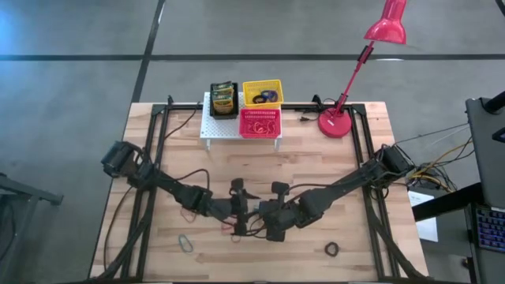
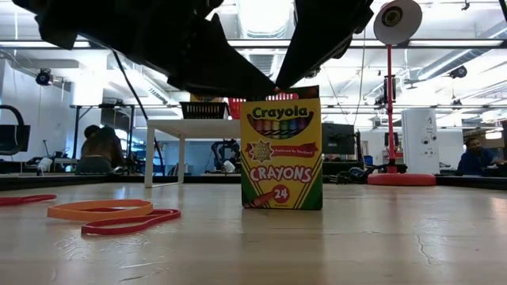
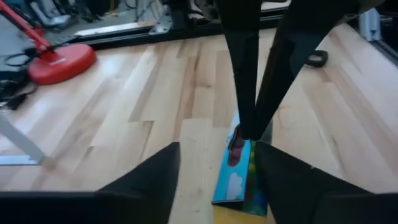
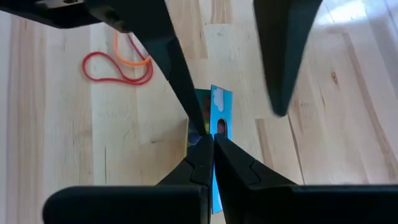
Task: Pick & Place Office Desk Supplies
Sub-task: Put the crayon box into the black bin on the shelf
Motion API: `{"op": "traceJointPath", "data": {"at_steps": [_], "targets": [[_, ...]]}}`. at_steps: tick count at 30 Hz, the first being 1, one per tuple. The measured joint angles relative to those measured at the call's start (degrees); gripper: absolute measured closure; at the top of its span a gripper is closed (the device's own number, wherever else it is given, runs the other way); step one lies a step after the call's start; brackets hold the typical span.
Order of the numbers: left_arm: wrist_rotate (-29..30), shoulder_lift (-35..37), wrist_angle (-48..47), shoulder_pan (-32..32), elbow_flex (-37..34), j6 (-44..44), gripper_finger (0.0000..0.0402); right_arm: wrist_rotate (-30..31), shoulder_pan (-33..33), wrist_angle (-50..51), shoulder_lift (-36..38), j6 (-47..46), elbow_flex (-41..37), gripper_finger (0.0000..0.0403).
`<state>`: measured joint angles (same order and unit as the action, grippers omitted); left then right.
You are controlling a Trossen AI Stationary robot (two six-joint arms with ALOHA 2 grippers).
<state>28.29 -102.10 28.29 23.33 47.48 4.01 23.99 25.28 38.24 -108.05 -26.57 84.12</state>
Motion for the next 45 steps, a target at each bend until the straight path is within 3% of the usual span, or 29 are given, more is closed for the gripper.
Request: {"op": "traceJointPath", "data": {"at_steps": [6, 16, 21, 28, 36, 45], "targets": [[-6.19, 0.0, -1.14, -1.18, -0.02, 1.23, 0.0274, 0.01, 0.0, -0.01, 0.0, 0.26, 0.0, 0.0394], [-6.68, 0.07, -2.09, -1.42, -0.04, 2.43, 0.0392, 0.04, 0.08, -0.5, 0.69, 1.73, 0.0, 0.0394], [-5.96, 1.03, -2.67, -1.26, -0.13, 2.72, 0.0398, 1.22, 1.43, 1.1, 4.13, 1.75, 0.0, 0.0394], [-5.27, 10.41, -8.64, -0.87, -0.22, 3.46, 0.04, 10.77, 6.46, 5.39, 8.95, -0.63, -0.6, 0.0394], [-2.17, 22.74, -19.66, -1.56, 0.22, 3.72, 0.0401, 19.71, 10.87, 10.07, 9.6, -7.01, -1.52, 0.0394], [-2.33, 33.86, -39.38, -10.07, 6.18, 1.61, 0.0401, 21.22, 10.85, 10.07, 9.62, -9.11, -4.16, 0.0394]]}}
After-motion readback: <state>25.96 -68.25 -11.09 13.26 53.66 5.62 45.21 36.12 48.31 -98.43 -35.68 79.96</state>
